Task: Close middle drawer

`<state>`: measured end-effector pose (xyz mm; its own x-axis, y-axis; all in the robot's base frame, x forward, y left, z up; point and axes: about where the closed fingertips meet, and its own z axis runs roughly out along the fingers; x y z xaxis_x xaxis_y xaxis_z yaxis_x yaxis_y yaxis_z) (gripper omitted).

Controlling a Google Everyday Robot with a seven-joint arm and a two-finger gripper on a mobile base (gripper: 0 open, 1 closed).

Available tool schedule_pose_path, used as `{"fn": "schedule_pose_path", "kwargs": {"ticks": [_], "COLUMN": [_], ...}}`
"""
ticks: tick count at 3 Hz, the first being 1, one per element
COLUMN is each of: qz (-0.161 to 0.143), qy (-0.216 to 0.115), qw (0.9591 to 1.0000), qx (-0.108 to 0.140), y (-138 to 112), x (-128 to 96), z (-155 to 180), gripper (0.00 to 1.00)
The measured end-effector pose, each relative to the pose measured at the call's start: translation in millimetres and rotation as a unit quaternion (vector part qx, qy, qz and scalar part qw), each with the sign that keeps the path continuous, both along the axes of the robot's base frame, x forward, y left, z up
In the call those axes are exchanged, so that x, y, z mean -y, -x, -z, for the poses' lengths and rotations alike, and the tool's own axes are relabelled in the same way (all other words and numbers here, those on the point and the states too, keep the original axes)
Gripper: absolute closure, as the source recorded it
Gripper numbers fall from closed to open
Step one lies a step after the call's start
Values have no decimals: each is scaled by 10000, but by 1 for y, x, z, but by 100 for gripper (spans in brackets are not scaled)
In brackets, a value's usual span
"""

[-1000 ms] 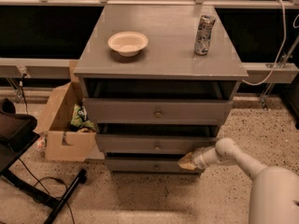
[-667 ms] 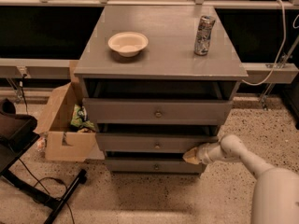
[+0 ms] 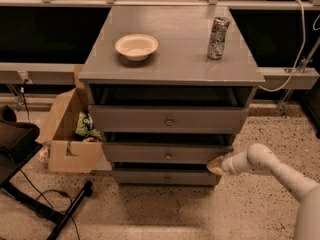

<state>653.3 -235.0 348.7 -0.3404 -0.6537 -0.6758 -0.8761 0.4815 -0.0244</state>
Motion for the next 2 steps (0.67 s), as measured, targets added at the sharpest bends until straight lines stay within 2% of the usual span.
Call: {"fn": "schedule_pose_path", "kwargs": {"ticks": [1, 2], "qz": [480, 956], "qy": [336, 1004], "qw": [9979, 9888], "qx": [275, 546], "y": [22, 59], "x": [35, 67], "z": [-60, -142], "gripper": [100, 100]}}
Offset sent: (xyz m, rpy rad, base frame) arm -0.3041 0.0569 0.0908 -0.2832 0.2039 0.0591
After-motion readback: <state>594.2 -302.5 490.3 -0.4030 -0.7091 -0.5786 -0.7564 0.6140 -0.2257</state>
